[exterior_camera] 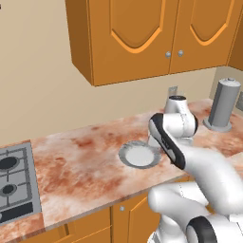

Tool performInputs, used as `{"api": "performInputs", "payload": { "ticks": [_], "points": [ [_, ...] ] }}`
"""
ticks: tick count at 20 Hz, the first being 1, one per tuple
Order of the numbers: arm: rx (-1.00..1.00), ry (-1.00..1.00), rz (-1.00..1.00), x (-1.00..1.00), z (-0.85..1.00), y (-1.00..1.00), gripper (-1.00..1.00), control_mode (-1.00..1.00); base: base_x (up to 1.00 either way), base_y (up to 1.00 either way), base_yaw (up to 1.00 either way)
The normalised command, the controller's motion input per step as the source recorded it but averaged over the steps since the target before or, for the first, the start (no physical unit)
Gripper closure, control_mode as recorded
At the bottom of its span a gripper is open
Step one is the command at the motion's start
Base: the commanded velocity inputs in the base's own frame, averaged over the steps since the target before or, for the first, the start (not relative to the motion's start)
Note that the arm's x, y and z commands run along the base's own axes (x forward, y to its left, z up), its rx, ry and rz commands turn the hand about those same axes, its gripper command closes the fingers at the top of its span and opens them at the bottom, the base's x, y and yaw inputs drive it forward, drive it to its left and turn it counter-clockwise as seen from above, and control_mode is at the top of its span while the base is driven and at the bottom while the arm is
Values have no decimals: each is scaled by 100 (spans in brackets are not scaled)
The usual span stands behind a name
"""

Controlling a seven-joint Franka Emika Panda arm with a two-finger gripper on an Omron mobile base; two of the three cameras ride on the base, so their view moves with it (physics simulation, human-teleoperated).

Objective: Pick up the knife from the drawer and place it on the cutting board. Then place the meat from the plate to the cutting board.

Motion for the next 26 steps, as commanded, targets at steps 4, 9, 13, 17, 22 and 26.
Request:
{"api": "performInputs", "payload": {
  "ticks": [4, 9, 13, 17, 22, 26],
  "points": [
    [0, 0, 0, -78, 45, 0, 100, -100, 0, 0, 0],
    [0, 1, 0, -68, 37, 0, 100, -100, 0, 0, 0],
    [0, 0, 0, -25, 9, 0, 100, 100, -75, 0, 0],
    [0, 0, 0, 0, 0, 0, 100, 100, -96, 3, 2],
    [0, 0, 0, 0, 0, 0, 100, 100, -99, 37, 7],
    [0, 0, 0, 0, 0, 0, 100, 100, -57, 100, 14]
  ]
}}
